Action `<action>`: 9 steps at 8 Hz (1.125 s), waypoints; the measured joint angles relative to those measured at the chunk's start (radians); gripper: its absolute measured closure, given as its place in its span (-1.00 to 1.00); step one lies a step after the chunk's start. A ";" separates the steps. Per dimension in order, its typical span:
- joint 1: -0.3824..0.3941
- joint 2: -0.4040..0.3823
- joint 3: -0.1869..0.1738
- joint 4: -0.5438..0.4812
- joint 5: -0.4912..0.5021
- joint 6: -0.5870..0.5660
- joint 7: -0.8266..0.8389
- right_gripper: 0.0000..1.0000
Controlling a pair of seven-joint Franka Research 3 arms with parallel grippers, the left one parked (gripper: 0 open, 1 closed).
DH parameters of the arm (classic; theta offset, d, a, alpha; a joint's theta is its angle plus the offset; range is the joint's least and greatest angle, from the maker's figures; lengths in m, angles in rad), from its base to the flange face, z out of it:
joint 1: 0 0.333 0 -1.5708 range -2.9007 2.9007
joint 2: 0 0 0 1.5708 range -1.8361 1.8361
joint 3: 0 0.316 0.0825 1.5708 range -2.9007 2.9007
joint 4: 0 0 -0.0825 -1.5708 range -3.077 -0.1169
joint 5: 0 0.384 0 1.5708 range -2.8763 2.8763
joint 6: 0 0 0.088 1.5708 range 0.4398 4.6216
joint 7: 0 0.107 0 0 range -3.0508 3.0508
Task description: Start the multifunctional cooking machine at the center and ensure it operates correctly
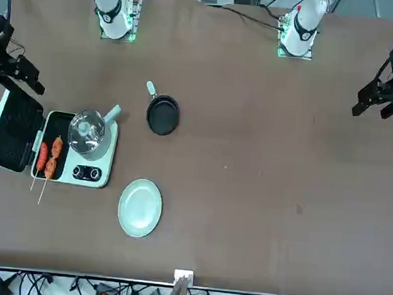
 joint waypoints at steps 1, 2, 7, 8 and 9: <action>0.000 0.003 0.001 0.003 0.000 -0.030 0.000 -1.00; 0.000 0.018 0.002 0.006 0.001 -0.063 0.000 -1.00; 0.001 0.333 0.004 0.098 0.046 0.091 0.033 -1.00; 0.007 0.403 0.008 0.139 0.048 0.160 0.110 -1.00; 0.029 0.458 0.013 0.165 0.048 0.224 0.226 -1.00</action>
